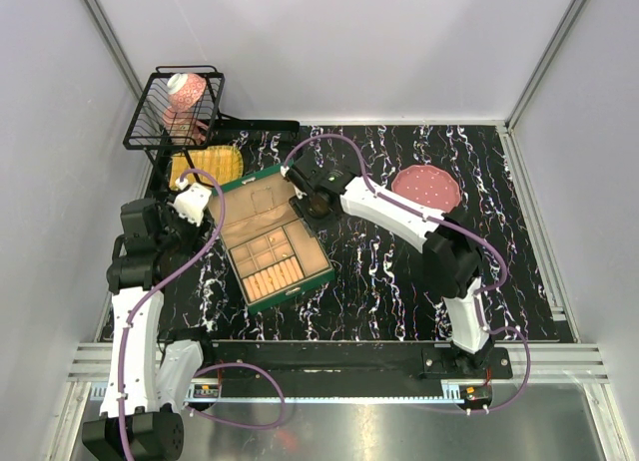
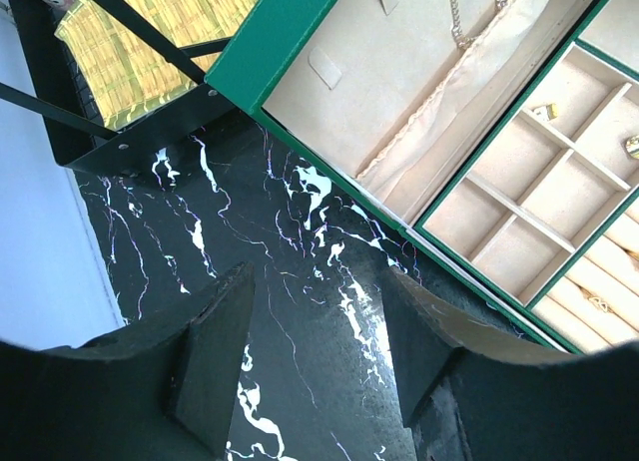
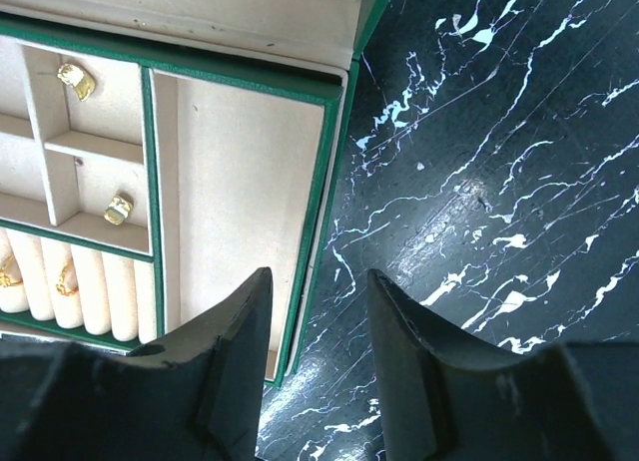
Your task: Organize the mixed jewelry
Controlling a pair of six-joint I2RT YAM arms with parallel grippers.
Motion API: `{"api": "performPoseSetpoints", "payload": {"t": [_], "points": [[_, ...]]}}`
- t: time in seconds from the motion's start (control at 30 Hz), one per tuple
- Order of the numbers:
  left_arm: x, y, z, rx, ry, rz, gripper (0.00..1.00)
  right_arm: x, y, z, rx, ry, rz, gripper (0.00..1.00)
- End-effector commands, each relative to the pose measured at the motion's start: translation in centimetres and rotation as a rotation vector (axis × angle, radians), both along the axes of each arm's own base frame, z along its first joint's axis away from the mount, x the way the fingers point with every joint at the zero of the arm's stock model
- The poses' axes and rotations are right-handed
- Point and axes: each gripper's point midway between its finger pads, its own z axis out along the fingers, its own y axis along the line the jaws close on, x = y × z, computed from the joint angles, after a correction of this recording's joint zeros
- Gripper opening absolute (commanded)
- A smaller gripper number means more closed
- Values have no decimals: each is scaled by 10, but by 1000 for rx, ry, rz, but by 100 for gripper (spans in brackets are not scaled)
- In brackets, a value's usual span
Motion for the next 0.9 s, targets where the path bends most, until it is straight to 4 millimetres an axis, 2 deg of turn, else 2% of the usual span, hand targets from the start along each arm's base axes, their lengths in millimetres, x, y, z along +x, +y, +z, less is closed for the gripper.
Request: {"api": "performPoseSetpoints", "payload": {"t": [0.0, 0.27, 0.4, 0.47, 0.6, 0.77, 0.87], "points": [[7, -2, 14, -14, -68, -10, 59, -1, 12, -3, 21, 6, 34, 47], [7, -2, 13, -5, -69, -16, 59, 1, 20, -24, 1, 49, 44, 40], [5, -1, 12, 3, -65, -16, 59, -2, 23, -29, 5, 72, 54, 27], [4, 0, 10, 7, -62, -13, 59, -2, 23, -28, 12, 74, 58, 22], [4, 0, 10, 10, -63, -15, 59, -3, 25, -20, 27, 65, 61, 17], [4, 0, 9, 8, -61, -12, 59, -5, 22, -11, 37, 52, 70, 17], [6, -1, 12, -2, -77, -10, 59, -5, 20, -1, 47, 31, 77, 21]]}}
